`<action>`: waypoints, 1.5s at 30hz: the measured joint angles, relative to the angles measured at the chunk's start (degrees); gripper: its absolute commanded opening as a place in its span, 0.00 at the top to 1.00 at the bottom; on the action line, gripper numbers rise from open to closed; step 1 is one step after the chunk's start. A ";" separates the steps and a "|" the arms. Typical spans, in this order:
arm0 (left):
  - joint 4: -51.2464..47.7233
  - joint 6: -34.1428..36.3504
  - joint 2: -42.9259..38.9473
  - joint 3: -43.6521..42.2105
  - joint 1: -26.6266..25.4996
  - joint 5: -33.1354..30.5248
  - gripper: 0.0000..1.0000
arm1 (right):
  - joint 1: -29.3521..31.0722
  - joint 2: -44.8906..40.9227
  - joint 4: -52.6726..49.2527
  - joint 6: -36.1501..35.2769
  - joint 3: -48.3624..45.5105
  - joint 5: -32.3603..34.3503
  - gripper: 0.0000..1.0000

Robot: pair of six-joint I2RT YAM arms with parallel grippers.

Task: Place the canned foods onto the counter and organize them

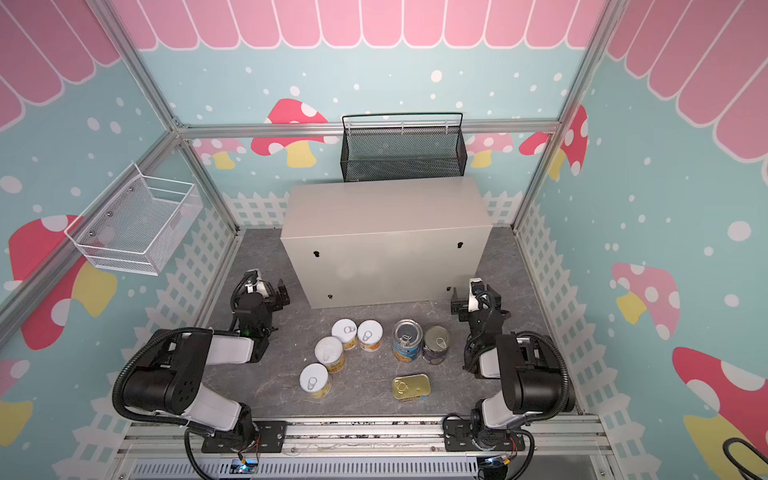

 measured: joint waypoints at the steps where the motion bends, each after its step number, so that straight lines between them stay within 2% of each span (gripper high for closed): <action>1: -0.09 -0.02 0.00 0.00 0.04 0.20 0.01 | 0.04 0.00 0.00 -0.04 0.00 0.00 0.00; 7: -0.70 -0.02 0.00 0.00 0.63 1.97 0.01 | 0.04 0.07 -0.04 -0.15 0.11 0.00 0.01; 39: -0.74 -0.02 -0.02 0.00 0.72 2.56 0.01 | 0.04 0.07 -0.04 -0.15 0.11 0.00 0.00; 42: -3.78 -0.55 -1.53 0.52 0.13 -0.87 0.01 | 0.04 0.07 -0.04 -0.15 0.11 0.00 0.00; 45: -11.54 -2.84 -4.79 4.13 -0.66 -8.98 0.01 | 0.04 0.07 -0.04 -0.15 0.11 0.00 0.01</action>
